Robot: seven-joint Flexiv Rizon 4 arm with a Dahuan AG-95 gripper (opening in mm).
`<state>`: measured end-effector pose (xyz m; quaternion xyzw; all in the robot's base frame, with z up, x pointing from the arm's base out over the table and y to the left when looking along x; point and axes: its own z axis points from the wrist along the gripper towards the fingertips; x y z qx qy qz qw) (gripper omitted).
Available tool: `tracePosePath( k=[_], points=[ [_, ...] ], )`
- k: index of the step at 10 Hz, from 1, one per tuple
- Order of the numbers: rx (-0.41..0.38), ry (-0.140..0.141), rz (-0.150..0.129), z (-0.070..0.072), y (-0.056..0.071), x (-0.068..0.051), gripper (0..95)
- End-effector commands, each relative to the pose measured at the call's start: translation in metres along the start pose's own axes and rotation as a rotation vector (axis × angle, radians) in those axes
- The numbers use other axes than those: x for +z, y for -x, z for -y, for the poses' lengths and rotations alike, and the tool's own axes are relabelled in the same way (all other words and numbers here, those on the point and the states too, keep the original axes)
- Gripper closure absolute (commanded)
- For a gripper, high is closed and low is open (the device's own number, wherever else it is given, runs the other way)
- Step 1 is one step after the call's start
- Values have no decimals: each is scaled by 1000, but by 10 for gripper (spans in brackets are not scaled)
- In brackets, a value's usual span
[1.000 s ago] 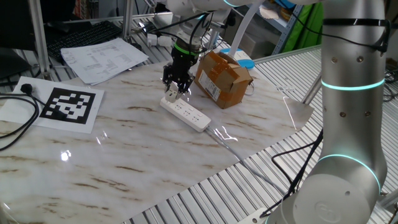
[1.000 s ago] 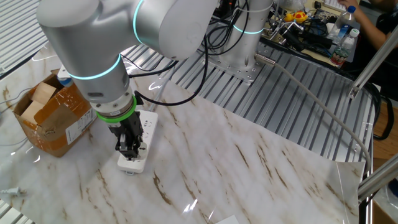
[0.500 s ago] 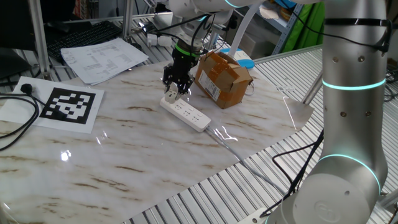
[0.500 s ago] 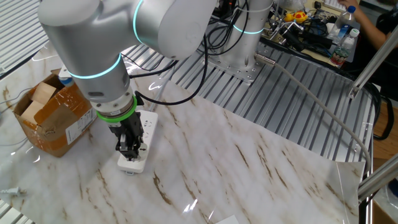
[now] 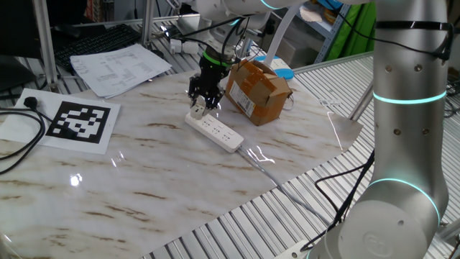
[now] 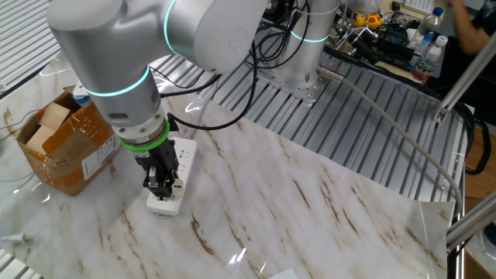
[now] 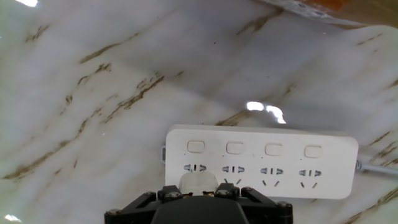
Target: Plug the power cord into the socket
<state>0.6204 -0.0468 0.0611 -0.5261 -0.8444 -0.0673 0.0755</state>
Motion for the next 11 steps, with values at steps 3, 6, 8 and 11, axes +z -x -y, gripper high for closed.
tracePosePath(
  k=[3, 6, 8, 11],
  points=[
    [-2, 6, -2, 0, 2, 1, 950],
    [7, 11, -11, 1, 2, 1, 950],
    [12, 19, -16, 2, 2, 2, 950],
    [16, 26, -23, 2, 2, 3, 950]
  ],
)
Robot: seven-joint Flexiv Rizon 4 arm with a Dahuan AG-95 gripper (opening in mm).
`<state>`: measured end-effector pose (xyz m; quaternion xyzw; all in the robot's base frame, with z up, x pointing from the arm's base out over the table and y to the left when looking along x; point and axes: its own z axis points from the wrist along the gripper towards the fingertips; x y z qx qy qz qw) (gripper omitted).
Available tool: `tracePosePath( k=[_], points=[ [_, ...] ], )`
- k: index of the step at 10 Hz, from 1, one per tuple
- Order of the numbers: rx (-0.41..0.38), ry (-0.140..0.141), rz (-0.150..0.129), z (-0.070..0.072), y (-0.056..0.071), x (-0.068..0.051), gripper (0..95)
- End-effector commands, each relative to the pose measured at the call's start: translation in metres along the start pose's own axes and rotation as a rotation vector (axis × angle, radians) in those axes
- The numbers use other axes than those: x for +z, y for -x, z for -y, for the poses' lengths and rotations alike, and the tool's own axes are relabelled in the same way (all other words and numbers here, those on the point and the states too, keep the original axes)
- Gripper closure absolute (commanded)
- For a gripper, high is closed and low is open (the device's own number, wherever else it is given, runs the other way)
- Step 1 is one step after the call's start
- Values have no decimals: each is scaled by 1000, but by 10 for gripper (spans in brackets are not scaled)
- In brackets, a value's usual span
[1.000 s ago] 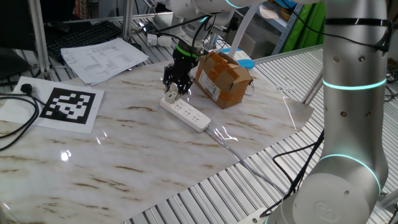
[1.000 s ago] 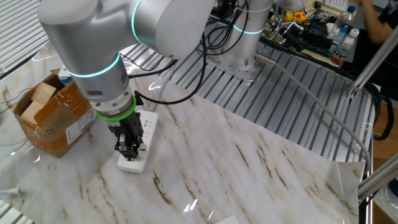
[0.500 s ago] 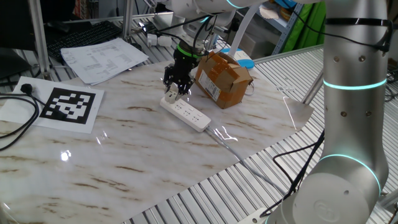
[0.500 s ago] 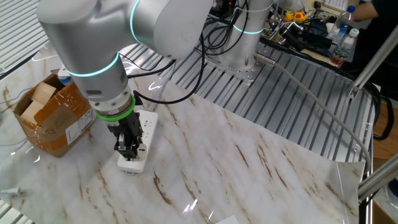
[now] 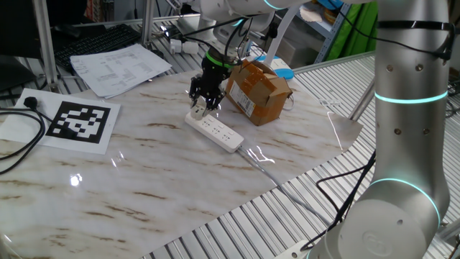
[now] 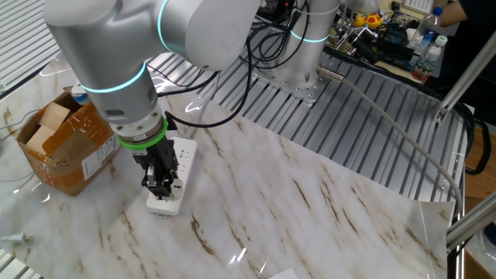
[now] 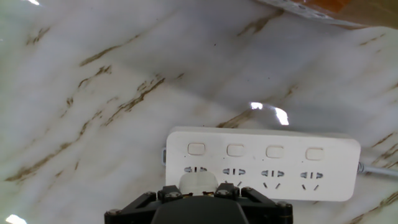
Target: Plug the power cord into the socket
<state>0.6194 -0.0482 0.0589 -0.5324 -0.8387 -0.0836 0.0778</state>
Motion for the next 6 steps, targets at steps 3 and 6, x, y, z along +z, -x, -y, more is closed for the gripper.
tracePosePath(
  k=[3, 6],
  points=[
    [6, 10, -17, 0, 0, 1, 950],
    [8, 9, -27, 0, 0, 1, 950]
  ],
)
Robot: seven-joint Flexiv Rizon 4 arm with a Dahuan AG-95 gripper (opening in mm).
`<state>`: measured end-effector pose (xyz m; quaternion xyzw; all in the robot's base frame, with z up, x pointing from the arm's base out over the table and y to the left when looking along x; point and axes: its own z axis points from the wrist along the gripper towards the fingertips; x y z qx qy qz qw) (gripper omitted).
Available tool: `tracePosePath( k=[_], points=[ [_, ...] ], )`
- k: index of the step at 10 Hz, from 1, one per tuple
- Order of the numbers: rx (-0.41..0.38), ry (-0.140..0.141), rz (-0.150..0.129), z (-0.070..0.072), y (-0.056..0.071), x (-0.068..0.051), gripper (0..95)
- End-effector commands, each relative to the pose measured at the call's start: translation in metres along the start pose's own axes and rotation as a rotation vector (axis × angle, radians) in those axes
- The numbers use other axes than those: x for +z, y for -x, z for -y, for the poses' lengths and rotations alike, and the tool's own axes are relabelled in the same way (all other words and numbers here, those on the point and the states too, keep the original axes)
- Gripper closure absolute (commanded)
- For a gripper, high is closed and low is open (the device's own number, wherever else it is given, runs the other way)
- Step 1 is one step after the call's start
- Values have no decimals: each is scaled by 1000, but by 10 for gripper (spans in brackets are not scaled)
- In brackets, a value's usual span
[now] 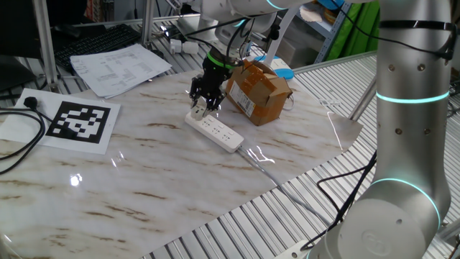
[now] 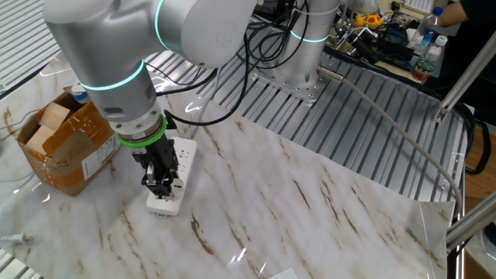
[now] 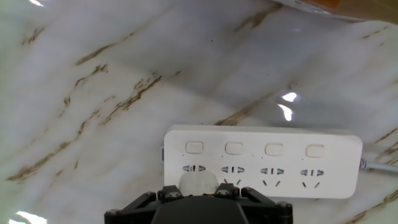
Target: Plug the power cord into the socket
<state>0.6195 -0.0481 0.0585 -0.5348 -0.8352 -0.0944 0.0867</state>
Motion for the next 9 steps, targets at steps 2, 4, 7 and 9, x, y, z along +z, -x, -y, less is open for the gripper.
tracePosePath(
  k=[2, 4, 7, 9],
  points=[
    [17, -2, -14, 0, 0, 1, 950],
    [29, -6, -15, -1, -1, 1, 950],
    [27, -15, -16, -1, -2, 1, 950],
    [12, -15, -18, -1, -2, 1, 950]
  ],
)
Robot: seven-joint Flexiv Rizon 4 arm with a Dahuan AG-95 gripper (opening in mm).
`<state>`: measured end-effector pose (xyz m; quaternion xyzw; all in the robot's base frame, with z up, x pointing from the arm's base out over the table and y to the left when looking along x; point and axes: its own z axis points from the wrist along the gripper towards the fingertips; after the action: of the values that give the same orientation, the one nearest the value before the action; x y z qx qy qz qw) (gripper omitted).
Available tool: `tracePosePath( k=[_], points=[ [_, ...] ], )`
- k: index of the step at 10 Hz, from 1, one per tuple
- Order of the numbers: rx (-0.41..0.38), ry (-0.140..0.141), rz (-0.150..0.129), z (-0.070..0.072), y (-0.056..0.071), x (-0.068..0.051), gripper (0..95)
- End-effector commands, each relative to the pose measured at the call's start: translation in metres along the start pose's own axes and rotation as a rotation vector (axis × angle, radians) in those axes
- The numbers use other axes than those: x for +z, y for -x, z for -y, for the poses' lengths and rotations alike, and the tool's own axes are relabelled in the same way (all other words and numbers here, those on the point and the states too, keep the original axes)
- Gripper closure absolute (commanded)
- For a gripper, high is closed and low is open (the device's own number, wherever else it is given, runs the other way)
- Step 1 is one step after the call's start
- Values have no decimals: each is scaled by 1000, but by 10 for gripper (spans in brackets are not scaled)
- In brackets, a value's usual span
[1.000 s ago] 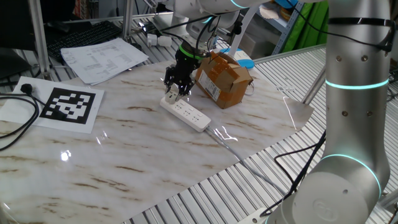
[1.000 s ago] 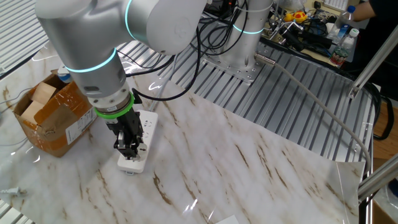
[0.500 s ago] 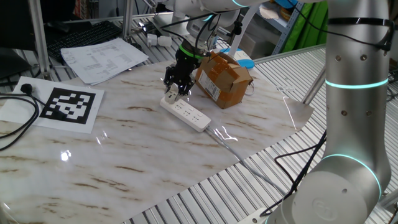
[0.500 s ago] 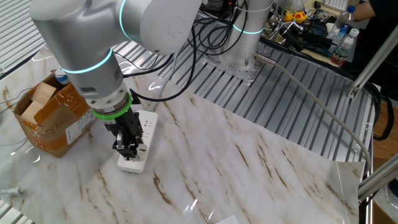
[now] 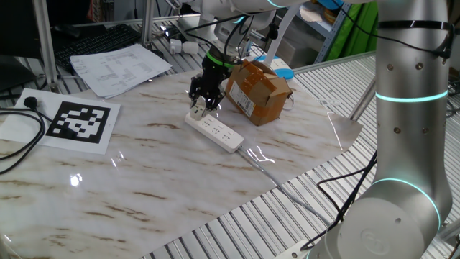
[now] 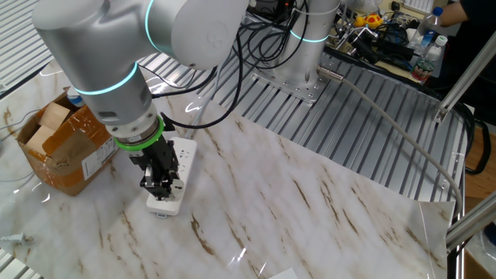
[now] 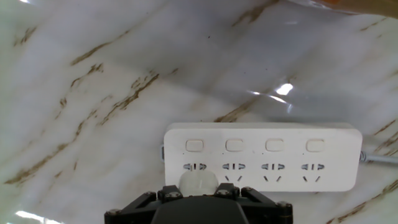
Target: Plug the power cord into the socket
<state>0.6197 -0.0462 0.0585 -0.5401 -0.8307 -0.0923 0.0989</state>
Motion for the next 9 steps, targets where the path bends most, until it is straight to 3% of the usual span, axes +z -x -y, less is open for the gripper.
tracePosePath(
  k=[1, 9],
  points=[
    [-4, 4, -9, 0, 0, 0, 950],
    [13, -10, -26, 0, 0, 2, 950]
  ],
)
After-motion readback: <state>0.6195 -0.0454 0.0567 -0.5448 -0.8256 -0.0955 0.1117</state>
